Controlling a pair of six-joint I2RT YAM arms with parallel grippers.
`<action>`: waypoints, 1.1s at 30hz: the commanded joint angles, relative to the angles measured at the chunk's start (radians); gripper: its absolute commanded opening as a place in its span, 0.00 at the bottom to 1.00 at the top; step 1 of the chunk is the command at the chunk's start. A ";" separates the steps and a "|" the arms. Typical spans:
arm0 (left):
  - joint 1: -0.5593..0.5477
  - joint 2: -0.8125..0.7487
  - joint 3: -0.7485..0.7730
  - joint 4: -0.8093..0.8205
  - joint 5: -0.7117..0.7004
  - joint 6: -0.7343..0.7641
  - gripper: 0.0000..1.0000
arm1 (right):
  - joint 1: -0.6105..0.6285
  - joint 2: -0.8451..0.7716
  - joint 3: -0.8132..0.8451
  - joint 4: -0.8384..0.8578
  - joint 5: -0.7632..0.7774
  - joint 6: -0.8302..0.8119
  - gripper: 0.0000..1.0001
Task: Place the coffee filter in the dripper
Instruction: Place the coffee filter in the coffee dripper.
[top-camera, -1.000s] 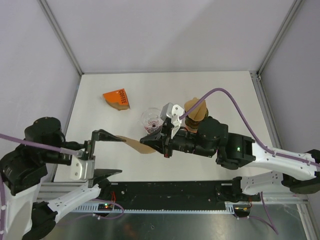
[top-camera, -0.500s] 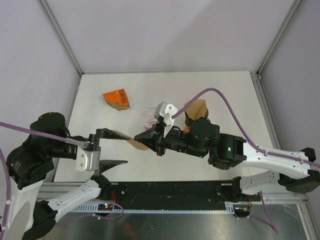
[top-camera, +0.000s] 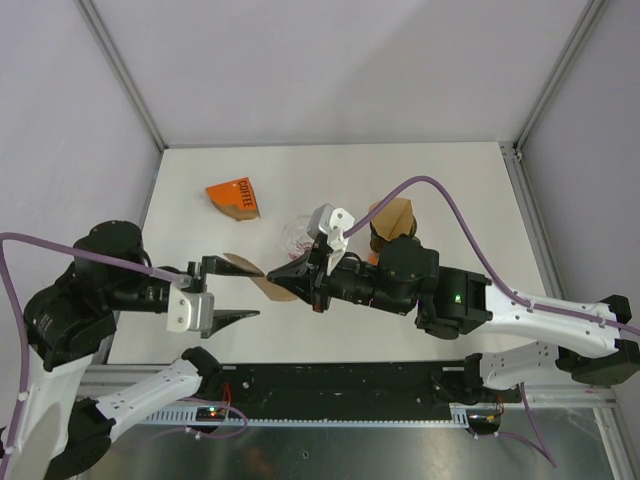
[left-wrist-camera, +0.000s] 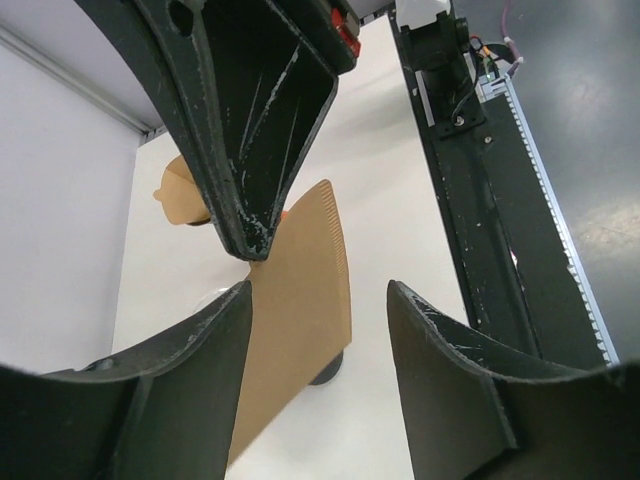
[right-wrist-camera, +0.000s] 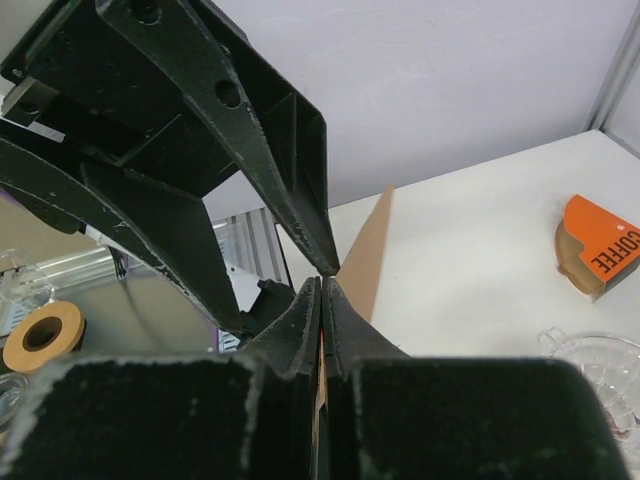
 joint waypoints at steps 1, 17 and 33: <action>-0.006 0.017 0.000 0.028 -0.029 0.006 0.61 | -0.004 -0.005 0.024 0.050 -0.026 -0.011 0.00; -0.016 0.024 0.040 0.020 -0.028 0.016 0.65 | -0.040 -0.009 0.012 0.043 -0.045 0.017 0.00; -0.025 0.009 -0.020 0.009 -0.025 0.030 0.55 | -0.058 -0.007 0.003 0.063 -0.048 0.032 0.00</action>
